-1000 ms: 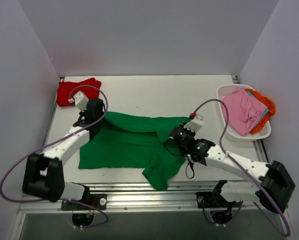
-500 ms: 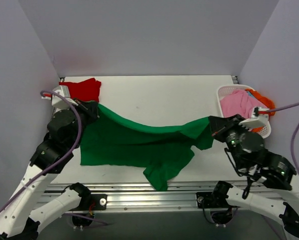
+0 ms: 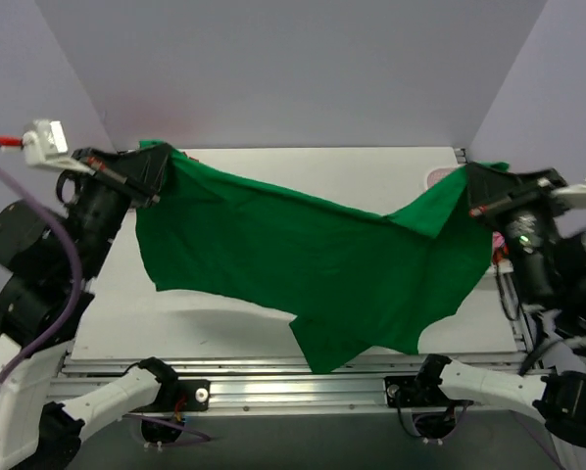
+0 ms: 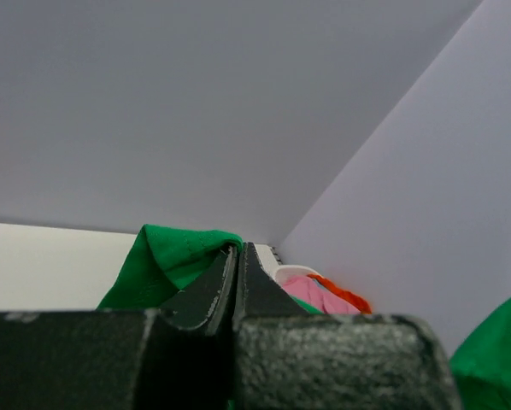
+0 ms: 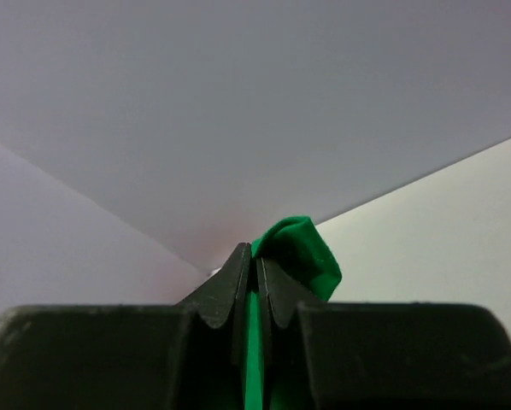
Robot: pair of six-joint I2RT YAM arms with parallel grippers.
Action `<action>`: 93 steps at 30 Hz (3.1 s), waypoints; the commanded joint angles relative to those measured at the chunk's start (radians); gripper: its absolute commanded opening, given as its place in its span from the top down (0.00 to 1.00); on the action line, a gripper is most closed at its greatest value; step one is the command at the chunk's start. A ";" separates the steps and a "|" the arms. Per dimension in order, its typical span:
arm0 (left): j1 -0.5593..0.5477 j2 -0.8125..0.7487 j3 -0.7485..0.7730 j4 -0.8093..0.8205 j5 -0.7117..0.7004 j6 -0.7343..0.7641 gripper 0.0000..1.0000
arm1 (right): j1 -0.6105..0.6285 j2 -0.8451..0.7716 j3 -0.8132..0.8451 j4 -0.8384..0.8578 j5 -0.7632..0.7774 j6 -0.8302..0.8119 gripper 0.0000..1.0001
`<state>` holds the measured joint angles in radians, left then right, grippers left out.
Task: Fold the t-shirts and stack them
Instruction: Flatten the tshirt out
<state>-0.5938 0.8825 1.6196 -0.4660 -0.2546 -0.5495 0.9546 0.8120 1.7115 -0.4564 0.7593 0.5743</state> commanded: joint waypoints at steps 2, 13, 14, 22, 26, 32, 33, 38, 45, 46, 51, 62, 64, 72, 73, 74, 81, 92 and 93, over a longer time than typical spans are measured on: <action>0.067 0.281 0.081 0.047 0.009 0.057 0.98 | 0.013 0.318 0.072 0.093 0.332 -0.154 1.00; 0.505 1.211 0.754 -0.038 0.587 -0.093 0.98 | -0.715 1.009 0.436 0.159 -0.464 -0.119 1.00; 0.523 1.316 1.098 -0.183 0.612 -0.086 0.98 | -0.735 1.077 0.517 0.132 -0.488 -0.123 1.00; 0.672 1.266 0.933 0.376 1.021 -0.408 0.98 | -0.823 1.144 0.848 0.207 -0.704 -0.131 1.00; 0.670 0.959 0.503 0.897 1.098 -0.447 0.98 | -0.806 0.802 0.274 0.578 -0.788 -0.154 1.00; 0.640 0.499 -0.025 1.043 0.999 -0.247 0.98 | -0.789 0.419 -0.140 0.872 -0.812 -0.175 1.00; 0.626 0.425 -0.065 1.000 0.968 -0.203 0.98 | -0.784 0.351 -0.223 0.868 -0.807 -0.172 1.00; 0.533 0.257 -0.408 0.885 0.838 -0.079 0.98 | -0.781 0.162 -0.472 0.834 -0.805 -0.146 1.00; 0.470 0.073 -0.962 1.020 0.727 -0.177 0.98 | -0.758 -0.271 -0.900 0.693 -0.877 -0.031 1.00; 0.465 0.046 -1.004 1.030 0.738 -0.205 0.98 | -0.755 -0.321 -0.920 0.658 -0.876 -0.031 1.00; 0.356 -0.318 -0.997 0.737 0.652 -0.167 0.98 | -0.767 -0.479 -0.660 0.313 -0.868 -0.155 1.00; 0.341 -0.573 -0.426 0.468 0.781 -0.168 0.98 | -0.896 -0.378 0.079 0.136 -1.034 -0.192 1.00; 0.377 -0.586 -0.333 0.396 0.756 -0.142 0.98 | -0.924 -0.360 0.092 0.165 -1.063 -0.168 1.00; 0.439 -0.568 -0.262 0.239 0.645 -0.099 0.98 | -0.987 -0.303 0.013 0.240 -1.060 -0.139 1.00; 0.439 -0.560 -0.276 0.236 0.628 -0.096 0.98 | -0.987 -0.286 -0.012 0.249 -1.060 -0.137 1.00; 0.437 -0.554 -0.306 0.236 0.609 -0.090 0.98 | -0.987 -0.275 -0.027 0.258 -1.060 -0.136 1.00; 0.423 -0.401 -0.515 0.361 0.522 -0.082 0.98 | -0.987 -0.153 -0.318 0.493 -1.081 -0.061 1.00; 0.480 0.265 -0.799 0.966 0.440 -0.124 0.98 | -0.781 0.364 -0.682 0.995 -0.899 -0.068 1.00; 0.480 0.333 -0.794 0.999 0.425 -0.110 0.98 | -0.754 0.421 -0.665 1.007 -0.855 -0.098 1.00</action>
<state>-0.1223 1.0492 0.8310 0.2749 0.2325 -0.6914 0.0925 1.1084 1.0138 0.3351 -0.2249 0.5640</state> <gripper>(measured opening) 0.027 0.005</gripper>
